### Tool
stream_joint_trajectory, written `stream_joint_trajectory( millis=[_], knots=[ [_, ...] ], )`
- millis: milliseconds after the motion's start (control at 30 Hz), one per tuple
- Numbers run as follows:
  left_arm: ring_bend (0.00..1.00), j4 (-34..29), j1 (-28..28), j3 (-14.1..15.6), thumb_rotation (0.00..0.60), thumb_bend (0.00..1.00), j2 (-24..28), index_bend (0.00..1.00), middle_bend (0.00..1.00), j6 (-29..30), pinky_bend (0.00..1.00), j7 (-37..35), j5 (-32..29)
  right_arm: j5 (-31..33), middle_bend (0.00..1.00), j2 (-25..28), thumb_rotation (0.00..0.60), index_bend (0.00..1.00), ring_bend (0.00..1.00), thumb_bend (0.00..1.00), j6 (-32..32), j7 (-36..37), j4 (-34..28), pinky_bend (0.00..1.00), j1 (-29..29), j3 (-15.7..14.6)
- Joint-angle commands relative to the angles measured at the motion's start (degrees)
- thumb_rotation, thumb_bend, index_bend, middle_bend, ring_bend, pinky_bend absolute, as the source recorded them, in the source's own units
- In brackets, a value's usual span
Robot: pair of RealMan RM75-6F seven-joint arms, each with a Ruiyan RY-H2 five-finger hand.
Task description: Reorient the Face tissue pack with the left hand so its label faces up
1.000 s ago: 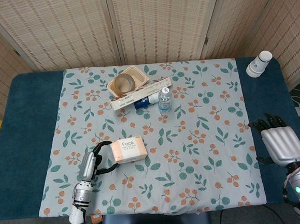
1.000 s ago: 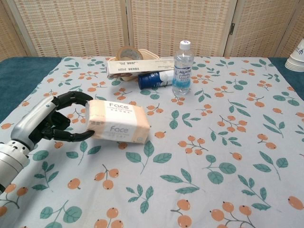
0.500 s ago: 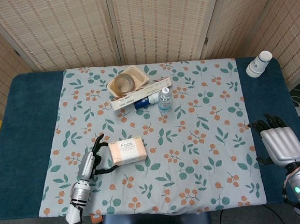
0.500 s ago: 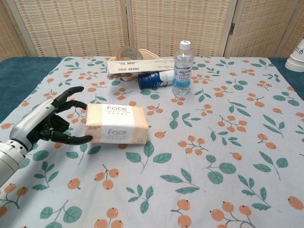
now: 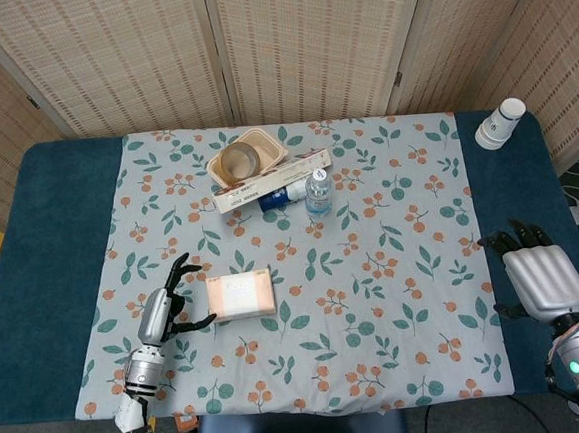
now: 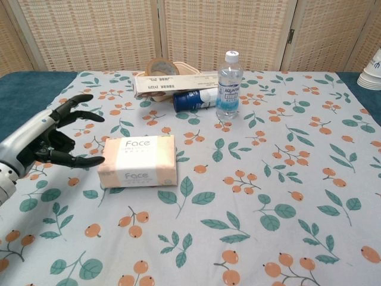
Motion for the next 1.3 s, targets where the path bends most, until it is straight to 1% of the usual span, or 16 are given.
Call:
stream_joint_trajectory(
  millis=[33,200,333,400,500,533,567,633,700,767,833,900,967,1033,1167,1300],
  knots=[
    [1.00,-5.99,-0.44,-2.54,0.600,0.09,5.54,0.00,0.21,1.41,1.00,2.10,0.41,-0.25,0.19,0.16,0.600,0.23,0.03,0.07,0.03,0.34,0.01,0.09,-0.07,0.05],
    [1.00,-14.98,-0.44,-5.03,0.600,0.13,13.97,0.01,0.26,0.49,1.00,7.29,-1.36,-0.94,0.19,0.64,0.600,0.23,0.03,0.07,0.00,0.82,-0.37,0.09,-0.25,0.01],
    [1.00,-23.58,0.58,-5.79,0.600,0.25,22.38,0.09,0.34,-1.42,1.00,13.51,-4.22,-2.38,0.19,1.33,0.600,0.23,0.03,0.07,0.47,1.55,-1.13,0.09,-0.83,-0.09],
    [1.00,-27.81,1.00,-5.67,0.600,0.36,26.95,0.18,0.37,-3.07,1.00,17.38,-5.92,-3.20,0.19,1.65,0.600,0.23,0.03,0.07,0.56,2.02,-1.31,0.09,-1.14,-0.18],
    [1.00,-33.44,-0.13,-2.55,0.600,0.62,38.14,0.29,0.41,-11.47,1.00,23.58,-5.83,-4.56,0.19,2.04,0.600,0.23,0.03,0.07,0.55,2.90,-1.31,0.09,-1.53,-0.25],
    [1.00,-34.13,-0.65,-1.53,0.600,0.68,41.21,0.28,0.41,-13.34,1.00,26.39,-4.87,-5.01,0.19,2.16,0.600,0.23,0.03,0.07,0.56,3.18,-1.31,0.09,-1.65,-0.27],
    [1.00,-34.75,-1.04,-0.66,0.600,0.69,43.54,0.27,0.40,-14.62,1.00,28.82,-3.96,-5.47,0.19,2.28,0.600,0.23,0.03,0.07,0.60,3.46,-1.31,0.09,-1.78,-0.27],
    [0.99,-34.68,-1.33,1.42,0.600,0.69,47.39,0.23,0.36,-14.88,1.00,36.51,-0.20,-6.44,0.19,2.56,0.600,0.23,0.03,0.07,0.77,4.06,-1.31,0.09,-2.11,-0.28],
    [0.97,-33.05,-0.39,2.22,0.600,0.68,47.63,0.22,0.32,-10.89,1.00,43.59,3.31,-7.26,0.19,2.77,0.600,0.23,0.03,0.07,0.85,4.53,-1.31,0.09,-2.38,-0.30],
    [0.96,-31.89,0.49,2.71,0.600,0.65,47.38,0.25,0.33,-8.35,1.00,48.32,4.77,-7.99,0.19,2.90,0.600,0.23,0.03,0.07,0.83,4.75,-1.31,0.09,-2.60,-0.39],
    [0.93,-32.16,1.07,3.31,0.600,0.56,48.07,0.34,0.37,-7.93,0.98,51.76,4.56,-8.73,0.19,3.00,0.600,0.23,0.03,0.07,0.68,5.02,-1.31,0.09,-2.81,-0.50],
    [0.91,-34.05,1.23,3.94,0.600,0.47,49.58,0.41,0.46,-9.59,0.96,53.99,2.68,-9.18,0.19,3.09,0.600,0.23,0.03,0.07,0.49,5.28,-1.31,0.09,-2.93,-0.56],
    [0.88,-37.26,1.29,4.22,0.600,0.38,51.41,0.43,0.54,-11.42,0.94,55.86,-0.42,-9.36,0.19,3.24,0.600,0.23,0.03,0.07,0.29,5.60,-1.31,0.09,-3.02,-0.55],
    [0.86,-39.31,1.66,3.88,0.600,0.36,52.04,0.43,0.55,-10.53,0.92,56.96,-1.80,-9.36,0.19,3.43,0.600,0.23,0.03,0.07,0.14,5.82,-1.31,0.09,-3.07,-0.50],
    [0.79,-40.48,2.50,3.17,0.600,0.35,51.62,0.43,0.54,-7.47,0.92,57.63,-2.38,-9.40,0.19,3.79,0.600,0.23,0.03,0.07,0.20,6.20,-1.31,0.09,-3.22,-0.30],
    [0.78,-41.04,2.55,3.15,0.600,0.35,51.53,0.43,0.53,-7.26,0.91,58.20,-3.46,-9.64,0.19,3.96,0.600,0.23,0.03,0.07,0.10,6.61,-1.31,0.09,-3.33,-0.16]
  ],
)
